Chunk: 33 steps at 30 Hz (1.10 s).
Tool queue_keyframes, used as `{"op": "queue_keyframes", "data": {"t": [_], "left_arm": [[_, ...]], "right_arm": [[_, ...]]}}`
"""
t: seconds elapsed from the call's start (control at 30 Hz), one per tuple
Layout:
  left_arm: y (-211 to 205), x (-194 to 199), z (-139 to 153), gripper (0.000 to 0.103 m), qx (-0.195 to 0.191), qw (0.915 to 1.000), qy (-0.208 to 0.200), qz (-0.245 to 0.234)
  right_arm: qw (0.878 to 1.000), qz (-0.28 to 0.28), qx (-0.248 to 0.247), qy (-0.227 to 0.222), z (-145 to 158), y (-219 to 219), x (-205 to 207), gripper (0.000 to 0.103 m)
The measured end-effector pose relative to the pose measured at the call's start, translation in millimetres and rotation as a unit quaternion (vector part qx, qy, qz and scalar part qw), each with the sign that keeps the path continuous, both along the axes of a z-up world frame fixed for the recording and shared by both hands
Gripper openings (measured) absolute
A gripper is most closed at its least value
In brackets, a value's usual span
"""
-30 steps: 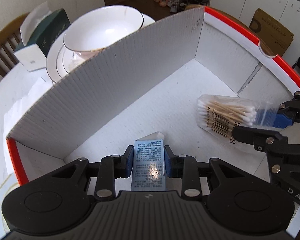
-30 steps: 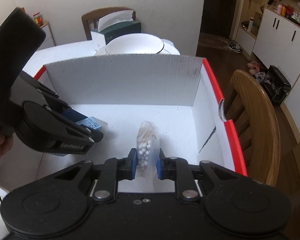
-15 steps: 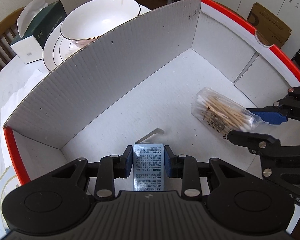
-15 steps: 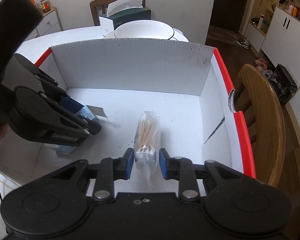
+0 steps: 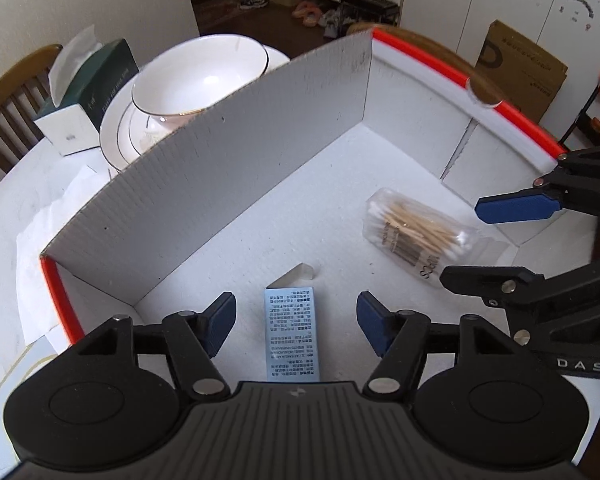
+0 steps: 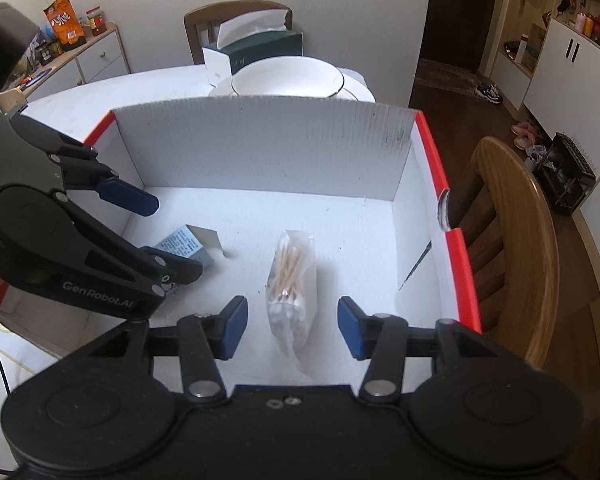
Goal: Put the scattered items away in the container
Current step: 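Open both tools to release the items in the box and withdraw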
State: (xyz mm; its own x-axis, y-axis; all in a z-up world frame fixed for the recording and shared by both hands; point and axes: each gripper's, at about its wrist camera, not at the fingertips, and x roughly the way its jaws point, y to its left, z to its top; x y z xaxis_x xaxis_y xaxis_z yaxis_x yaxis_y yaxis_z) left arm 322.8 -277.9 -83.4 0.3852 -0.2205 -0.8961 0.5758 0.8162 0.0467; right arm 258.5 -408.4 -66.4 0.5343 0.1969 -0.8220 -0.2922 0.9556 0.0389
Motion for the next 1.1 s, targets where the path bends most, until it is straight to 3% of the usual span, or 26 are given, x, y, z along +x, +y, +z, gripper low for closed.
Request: {"op": "queue_keyframes", "data": {"t": [0.43, 0.67, 1.0, 1.1], "left_arm": [[17, -33, 34, 0.066, -0.038, 0.9985, -0.038, 0.011], [36, -56, 55, 0.066, -0.060, 0.9961, -0.065, 0.010], [79, -92, 77, 0.066, -0.090, 0.9899, -0.105, 0.031], [96, -102, 80, 0.066, -0.098, 0.9882, -0.110, 0.042]], "right_arm": [[1.000, 0.011, 0.018, -0.016, 19, 3, -16, 0.049], [0.999, 0.007, 0.028, -0.039, 33, 12, -29, 0.059], [0.997, 0.004, 0.041, -0.062, 53, 34, -48, 0.064], [0.996, -0.001, 0.053, -0.070, 59, 44, -55, 0.073]]}}
